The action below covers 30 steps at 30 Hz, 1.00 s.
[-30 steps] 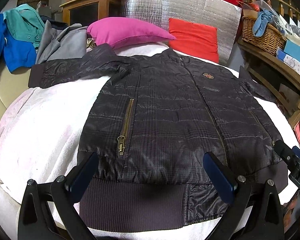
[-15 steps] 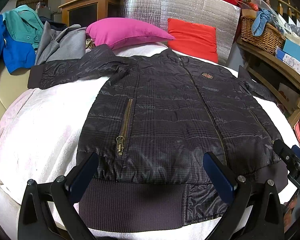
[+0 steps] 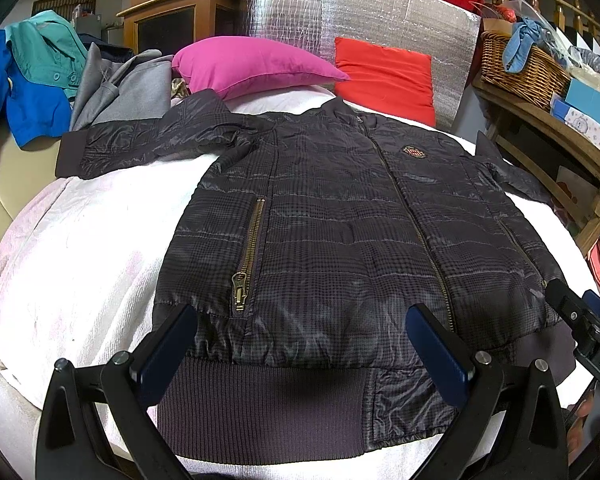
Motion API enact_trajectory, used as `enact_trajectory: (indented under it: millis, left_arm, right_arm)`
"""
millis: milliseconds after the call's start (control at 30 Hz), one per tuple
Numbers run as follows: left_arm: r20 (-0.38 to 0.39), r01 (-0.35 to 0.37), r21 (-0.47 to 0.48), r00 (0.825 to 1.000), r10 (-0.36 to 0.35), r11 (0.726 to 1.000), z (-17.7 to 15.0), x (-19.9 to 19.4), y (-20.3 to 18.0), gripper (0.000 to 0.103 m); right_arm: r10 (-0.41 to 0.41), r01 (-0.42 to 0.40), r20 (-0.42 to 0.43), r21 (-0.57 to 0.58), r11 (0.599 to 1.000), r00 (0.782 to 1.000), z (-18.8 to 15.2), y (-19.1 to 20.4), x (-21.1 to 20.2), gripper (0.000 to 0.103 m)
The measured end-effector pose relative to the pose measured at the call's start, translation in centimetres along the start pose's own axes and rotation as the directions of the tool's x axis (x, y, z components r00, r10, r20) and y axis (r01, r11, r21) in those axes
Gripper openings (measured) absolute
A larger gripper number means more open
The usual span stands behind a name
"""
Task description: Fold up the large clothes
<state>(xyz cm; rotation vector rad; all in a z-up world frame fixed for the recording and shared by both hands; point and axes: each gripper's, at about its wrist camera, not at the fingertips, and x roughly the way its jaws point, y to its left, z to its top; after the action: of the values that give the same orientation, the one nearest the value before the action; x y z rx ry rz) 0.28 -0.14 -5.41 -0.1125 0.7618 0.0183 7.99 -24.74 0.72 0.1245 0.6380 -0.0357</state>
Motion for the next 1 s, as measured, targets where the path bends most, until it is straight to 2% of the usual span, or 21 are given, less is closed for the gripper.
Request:
enact_trajectory:
  millis: [1000]
  left_arm:
    - [-0.006,0.011,0.002,1.0,-0.011,1.0,-0.01,0.21,-0.27,0.103]
  right_arm:
    - [0.001,-0.001,-0.003,-0.003,1.0,1.0,-0.12,0.14,0.07,0.103]
